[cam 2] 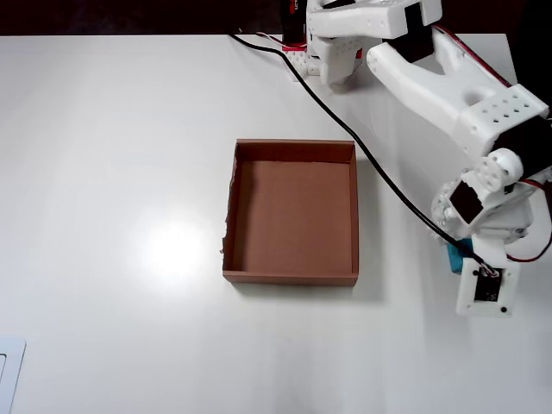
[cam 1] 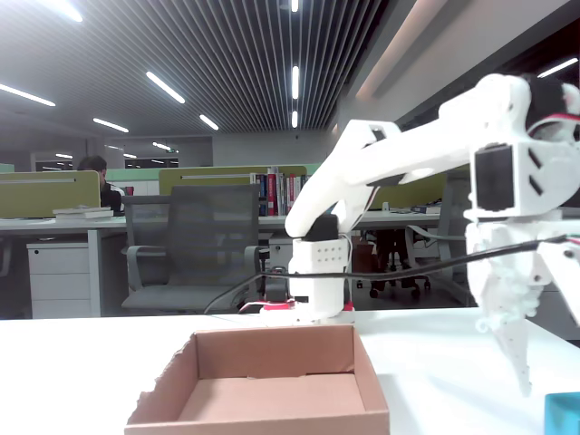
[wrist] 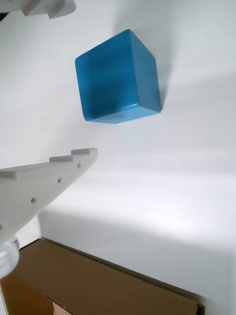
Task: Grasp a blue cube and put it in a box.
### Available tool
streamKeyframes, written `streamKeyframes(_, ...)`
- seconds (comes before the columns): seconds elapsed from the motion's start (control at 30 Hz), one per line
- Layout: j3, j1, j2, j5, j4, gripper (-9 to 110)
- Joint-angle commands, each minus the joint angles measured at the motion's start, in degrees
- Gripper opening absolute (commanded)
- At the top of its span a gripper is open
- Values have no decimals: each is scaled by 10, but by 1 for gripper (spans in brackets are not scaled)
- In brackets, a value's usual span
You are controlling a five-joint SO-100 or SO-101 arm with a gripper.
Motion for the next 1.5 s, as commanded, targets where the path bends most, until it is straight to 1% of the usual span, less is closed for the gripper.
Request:
streamKeyframes(0.0, -35, 6, 1, 3, -5, 33)
streamKeyframes(0.6, -47, 0, -31, 4, -50, 29)
streamKeyframes(1.1, -38, -12, -33, 12, -68, 21)
streamKeyframes(1.47, -30, -13, -34, 25, -73, 18)
